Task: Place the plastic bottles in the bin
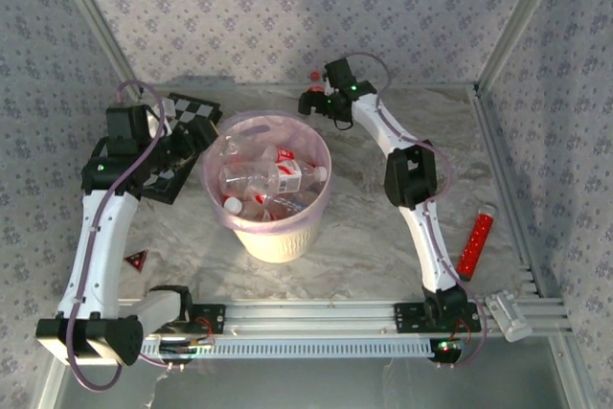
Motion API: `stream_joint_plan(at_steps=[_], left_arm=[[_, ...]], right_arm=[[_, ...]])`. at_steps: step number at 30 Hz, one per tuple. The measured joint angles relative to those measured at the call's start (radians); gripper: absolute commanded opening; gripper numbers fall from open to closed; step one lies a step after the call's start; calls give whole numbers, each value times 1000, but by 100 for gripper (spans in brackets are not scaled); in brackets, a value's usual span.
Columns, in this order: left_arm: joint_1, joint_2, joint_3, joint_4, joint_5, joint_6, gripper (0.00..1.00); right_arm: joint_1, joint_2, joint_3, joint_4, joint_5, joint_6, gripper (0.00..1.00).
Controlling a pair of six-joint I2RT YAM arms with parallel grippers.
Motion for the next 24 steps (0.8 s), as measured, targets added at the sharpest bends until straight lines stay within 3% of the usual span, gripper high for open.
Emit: stream_joint_plan(at_steps=[4, 12, 18, 24], left_arm=[[0, -2, 0, 1, -4, -13, 75], [0, -10, -3, 22, -8, -29, 75], [0, -31, -40, 69, -8, -47, 75], [0, -30, -53, 80, -8, -51, 75]], right_arm=[[1, 125, 134, 4, 0, 43, 90], [-3, 164, 110, -21, 38, 64, 77], [-16, 79, -42, 8, 60, 50, 57], [-42, -79, -262, 10, 93, 21, 49]])
